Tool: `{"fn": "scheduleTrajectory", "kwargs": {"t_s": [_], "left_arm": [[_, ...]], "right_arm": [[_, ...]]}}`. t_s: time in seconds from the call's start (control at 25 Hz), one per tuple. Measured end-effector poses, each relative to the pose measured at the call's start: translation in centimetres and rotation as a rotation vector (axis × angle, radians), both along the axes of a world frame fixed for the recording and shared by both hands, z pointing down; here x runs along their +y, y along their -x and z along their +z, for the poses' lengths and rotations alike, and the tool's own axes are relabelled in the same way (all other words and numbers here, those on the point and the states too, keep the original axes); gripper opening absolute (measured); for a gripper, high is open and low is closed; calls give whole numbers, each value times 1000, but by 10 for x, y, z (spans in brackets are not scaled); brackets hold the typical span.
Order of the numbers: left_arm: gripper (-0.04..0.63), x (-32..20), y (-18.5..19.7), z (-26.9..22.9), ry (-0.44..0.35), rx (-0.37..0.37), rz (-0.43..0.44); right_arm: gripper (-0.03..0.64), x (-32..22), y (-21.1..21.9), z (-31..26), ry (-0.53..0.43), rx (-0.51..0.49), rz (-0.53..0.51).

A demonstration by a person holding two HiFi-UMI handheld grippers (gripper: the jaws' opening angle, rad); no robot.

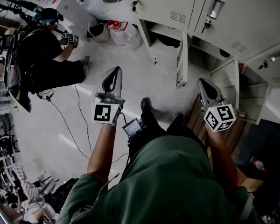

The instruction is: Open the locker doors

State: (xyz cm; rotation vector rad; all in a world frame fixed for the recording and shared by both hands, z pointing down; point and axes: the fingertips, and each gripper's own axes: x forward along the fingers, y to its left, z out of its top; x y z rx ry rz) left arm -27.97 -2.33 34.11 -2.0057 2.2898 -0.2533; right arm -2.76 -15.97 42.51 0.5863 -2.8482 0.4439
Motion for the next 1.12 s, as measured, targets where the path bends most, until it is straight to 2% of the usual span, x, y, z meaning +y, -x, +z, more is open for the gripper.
{"fn": "scheduleTrajectory", "kwargs": {"t_s": [0.2,0.44,0.6,0.72,0.84,1.12], "left_arm": [[-3,11,-2,-25,2,47,23],[-3,18,-12,-41,79,101,87],[-3,13,-21,-76,45,90,156],[-3,12,-21,-90,51,62,179],[-3,6,-24,-106,7,49,217],[-3,-3,-21,-116,-27,59,227]], "right_arm": [[6,7,19,-71,-102,-52,-84],[6,16,24,-129,-170,-86,-119],[5,20,26,-154,-192,-103,-124],[5,25,28,-165,-215,-98,-131],[5,27,28,-179,-242,-99,-134],[5,34,28,-204,-285,-108,-130]]}}
